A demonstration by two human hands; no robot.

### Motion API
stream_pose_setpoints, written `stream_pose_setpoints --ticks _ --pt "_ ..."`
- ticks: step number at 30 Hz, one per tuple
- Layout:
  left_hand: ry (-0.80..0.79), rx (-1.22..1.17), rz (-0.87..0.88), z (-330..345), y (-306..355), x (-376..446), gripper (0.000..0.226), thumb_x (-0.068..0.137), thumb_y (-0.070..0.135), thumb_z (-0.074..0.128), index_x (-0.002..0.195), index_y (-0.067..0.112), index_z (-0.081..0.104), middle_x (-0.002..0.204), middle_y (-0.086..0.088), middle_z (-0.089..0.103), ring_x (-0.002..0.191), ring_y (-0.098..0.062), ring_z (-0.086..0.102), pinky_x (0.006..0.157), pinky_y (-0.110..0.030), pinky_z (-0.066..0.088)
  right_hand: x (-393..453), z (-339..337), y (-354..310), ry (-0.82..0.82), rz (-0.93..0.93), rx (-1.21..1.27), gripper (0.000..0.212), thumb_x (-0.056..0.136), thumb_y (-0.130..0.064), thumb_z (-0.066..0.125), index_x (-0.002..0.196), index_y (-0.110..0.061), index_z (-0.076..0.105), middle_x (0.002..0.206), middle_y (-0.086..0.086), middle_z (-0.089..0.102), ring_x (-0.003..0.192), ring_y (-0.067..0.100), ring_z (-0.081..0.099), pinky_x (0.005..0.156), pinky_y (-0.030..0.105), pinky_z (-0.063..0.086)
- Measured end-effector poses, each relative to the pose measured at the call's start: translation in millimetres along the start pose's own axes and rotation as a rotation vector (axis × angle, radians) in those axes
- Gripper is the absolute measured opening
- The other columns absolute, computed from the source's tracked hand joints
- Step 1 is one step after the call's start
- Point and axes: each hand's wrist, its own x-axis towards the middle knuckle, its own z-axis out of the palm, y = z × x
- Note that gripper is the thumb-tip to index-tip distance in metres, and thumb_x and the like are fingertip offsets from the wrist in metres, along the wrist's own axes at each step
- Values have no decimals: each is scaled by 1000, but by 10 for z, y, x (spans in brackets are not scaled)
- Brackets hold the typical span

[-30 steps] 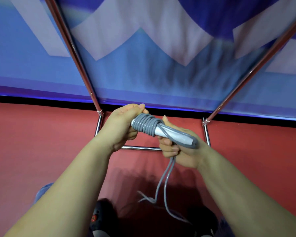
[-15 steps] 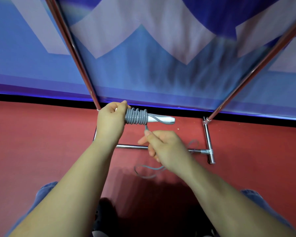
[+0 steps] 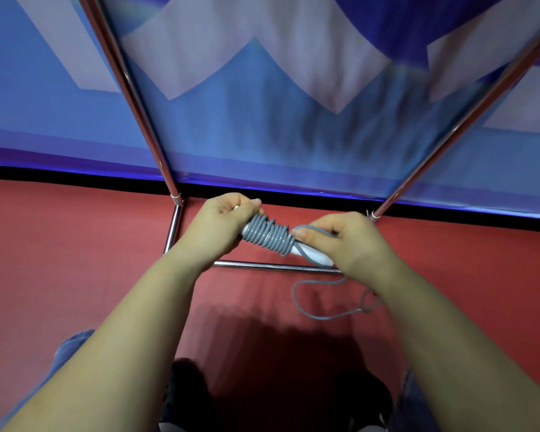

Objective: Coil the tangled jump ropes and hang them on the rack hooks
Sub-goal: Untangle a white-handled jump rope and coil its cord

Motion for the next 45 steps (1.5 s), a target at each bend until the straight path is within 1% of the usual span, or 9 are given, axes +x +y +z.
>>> stream_pose_setpoints --ticks 4,8,15,21,32,34,37,42,45 --pt "-74 -13 -9 -25 -27 -18 28 96 19 53 68 13 55 46 4 35 37 -8 23 39 -16 16 -2 10 -8 -162 110 101 50 89 -40 57 66 5 61 55 9 45 47 10 34 44 21 29" --pt "-107 -133 -29 -14 4 -18 29 96 18 51 68 14 55 45 5 33 35 -6 20 40 -14 14 1 14 -54 -212 198 311 44 85 -46 53 61 -10 64 59 11 58 47 12 43 45 21 34" --pt "-144 -379 -59 7 49 -3 37 99 24 41 64 15 52 37 6 22 29 -3 13 38 -10 9 -26 112 -215 -289 344 1023 39 82 -41 50 56 -11 44 39 -4 31 31 4 24 32 13 18" --pt "-5 -456 -149 82 4 23 39 100 25 43 61 19 49 38 7 22 29 -4 14 35 -9 12 46 378 -249 56 298 800 47 103 -27 30 64 -9 47 34 -7 43 26 2 30 30 12 21" --pt "496 -1 59 -15 -26 69 30 94 25 55 65 18 60 45 6 42 46 -14 35 48 -27 28 -92 397 -191 -112 54 159 24 95 -25 53 77 -20 67 48 -12 55 46 -1 48 55 20 37" --pt "511 67 100 -32 -40 74 28 94 25 55 67 16 61 52 4 46 49 -13 38 52 -28 30 -89 327 -172 -61 0 36 27 91 -29 58 83 -6 69 62 4 63 59 15 51 63 31 46" --pt "477 102 123 -34 -40 70 26 93 24 56 73 10 64 57 2 51 54 -13 41 56 -28 33 -93 204 -169 40 -90 -6 27 86 -26 66 75 -1 67 58 7 49 54 8 36 55 30 36" --pt "347 148 100 -23 -17 54 28 93 24 58 67 14 62 43 10 46 42 -6 36 48 -23 30 -84 54 -146 175 -95 96 15 73 -21 80 65 -19 67 49 -11 51 49 4 41 50 20 35" --pt "202 92 75 -9 58 9 30 95 18 55 65 13 57 35 13 43 32 -2 33 38 -13 27 -71 -27 -112 226 -119 46 18 64 -29 85 68 -28 67 69 -11 65 66 6 59 66 24 48"
